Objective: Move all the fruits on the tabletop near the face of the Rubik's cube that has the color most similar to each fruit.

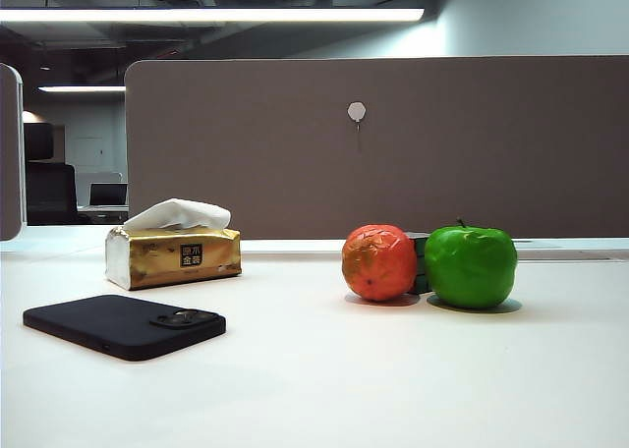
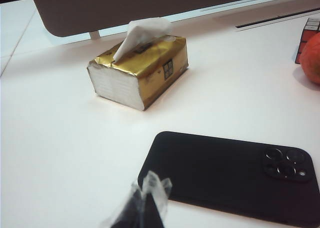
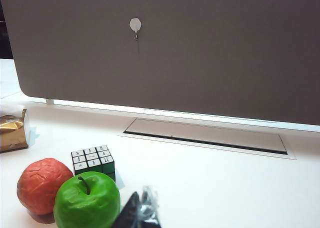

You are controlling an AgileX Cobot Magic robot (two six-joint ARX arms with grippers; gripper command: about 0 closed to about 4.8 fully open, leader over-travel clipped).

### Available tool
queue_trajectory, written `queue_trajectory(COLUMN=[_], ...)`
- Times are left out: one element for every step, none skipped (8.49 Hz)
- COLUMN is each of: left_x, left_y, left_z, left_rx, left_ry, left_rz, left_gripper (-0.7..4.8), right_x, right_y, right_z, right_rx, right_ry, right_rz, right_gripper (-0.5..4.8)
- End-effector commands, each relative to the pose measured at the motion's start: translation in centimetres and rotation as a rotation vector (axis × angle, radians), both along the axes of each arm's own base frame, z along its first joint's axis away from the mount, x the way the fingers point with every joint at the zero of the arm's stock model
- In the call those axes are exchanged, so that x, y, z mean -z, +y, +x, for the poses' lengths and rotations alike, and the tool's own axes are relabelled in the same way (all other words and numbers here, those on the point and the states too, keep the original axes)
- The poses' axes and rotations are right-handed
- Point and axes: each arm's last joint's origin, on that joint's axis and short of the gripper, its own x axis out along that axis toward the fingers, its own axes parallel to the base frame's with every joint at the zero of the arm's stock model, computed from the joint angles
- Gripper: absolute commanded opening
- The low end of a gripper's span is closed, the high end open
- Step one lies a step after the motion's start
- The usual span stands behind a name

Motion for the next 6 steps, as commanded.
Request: queue_trajectory(left_x=[-0.47, -1.04, -1.07, -1.09, -1.14, -1.27], left_y=[0.22, 0.29, 0.29, 0.29, 0.28, 0.29], left_z=[0.13, 0.19, 0.19, 0.19, 0.20, 0.20], left_rx=[-0.083, -0.110, -0.110, -0.110, -0.110, -0.110], left_ry=[-0.051, -0.108, -0.111, -0.113, -0.116, -0.130], left_rz=[0.003, -0.011, -0.012, -0.013, -0.015, -0.020], left_gripper=[-0.05, -0.06, -0.06, -0.06, -0.06, -0.06], right_x=[-0.16, -0.16, -0.16, -0.16, -0.16, -0.16], right_y=[0.01, 0.01, 0.01, 0.01, 0.01, 0.01], right_z=[-0.03, -0.04, -0.04, -0.04, -0.04, -0.04], right_rx=[-0.004, -0.004, -0.005, -0.005, -0.004, -0.005], right_ry=[-0.018, -0.018, -0.018, -0.018, -0.018, -0.018], right_rz=[0.001, 0.001, 0.001, 0.001, 0.001, 0.001], right_gripper=[-0.01, -0.01, -0.01, -0.01, -0.01, -0.01])
